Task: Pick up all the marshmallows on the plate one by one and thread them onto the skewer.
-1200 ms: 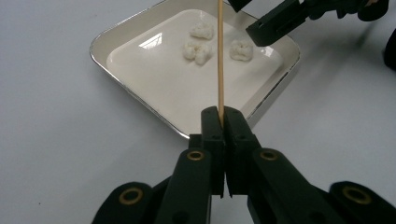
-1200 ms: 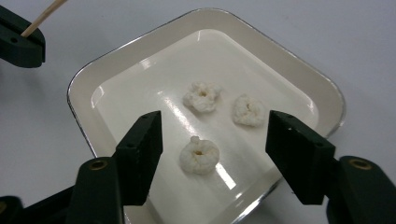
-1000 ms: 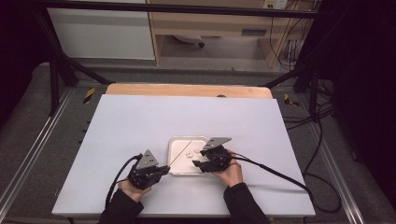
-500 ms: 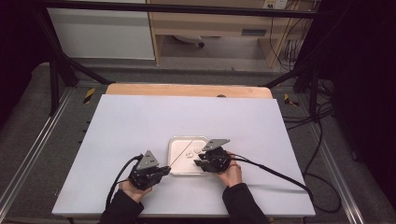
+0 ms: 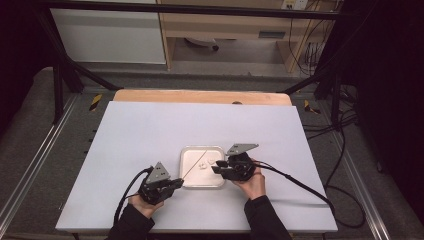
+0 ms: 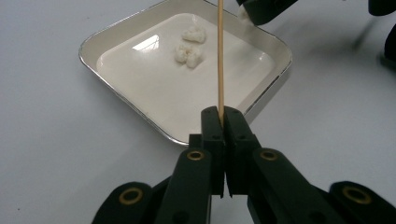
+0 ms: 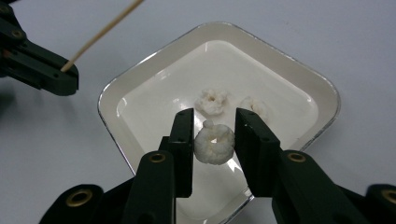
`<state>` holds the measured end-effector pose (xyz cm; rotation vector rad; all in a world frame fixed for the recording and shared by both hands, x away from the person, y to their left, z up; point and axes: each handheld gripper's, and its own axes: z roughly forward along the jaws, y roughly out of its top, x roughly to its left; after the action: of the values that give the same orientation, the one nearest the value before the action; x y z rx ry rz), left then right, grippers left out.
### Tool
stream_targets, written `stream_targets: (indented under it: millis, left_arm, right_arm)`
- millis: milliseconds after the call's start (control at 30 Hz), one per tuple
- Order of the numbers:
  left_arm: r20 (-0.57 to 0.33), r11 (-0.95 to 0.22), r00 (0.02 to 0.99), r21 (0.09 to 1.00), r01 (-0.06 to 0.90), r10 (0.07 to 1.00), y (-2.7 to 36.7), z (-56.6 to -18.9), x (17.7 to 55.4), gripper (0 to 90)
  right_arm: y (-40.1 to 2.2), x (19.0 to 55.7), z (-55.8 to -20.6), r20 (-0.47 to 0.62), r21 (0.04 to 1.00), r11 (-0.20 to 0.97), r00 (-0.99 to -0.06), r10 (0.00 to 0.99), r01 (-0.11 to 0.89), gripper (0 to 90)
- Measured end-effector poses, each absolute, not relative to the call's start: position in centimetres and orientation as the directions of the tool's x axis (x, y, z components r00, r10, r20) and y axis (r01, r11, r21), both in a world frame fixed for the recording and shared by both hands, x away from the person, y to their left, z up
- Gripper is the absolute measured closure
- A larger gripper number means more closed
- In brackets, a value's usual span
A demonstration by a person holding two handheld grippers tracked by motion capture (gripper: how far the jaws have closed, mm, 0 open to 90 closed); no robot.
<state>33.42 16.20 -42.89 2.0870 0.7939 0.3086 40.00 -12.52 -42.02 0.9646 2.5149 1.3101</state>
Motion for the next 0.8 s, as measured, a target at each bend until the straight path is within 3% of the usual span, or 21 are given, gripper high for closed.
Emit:
stream_targets:
  millis: [800]
  left_arm:
    - [-0.063,-0.411,0.783,0.824,0.39,0.618,15.3,-43.4,32.6,87.6]
  right_arm:
    - [-16.2,39.2,-37.9,0.34,0.874,0.132,-0.782,0.523,0.468,69.9]
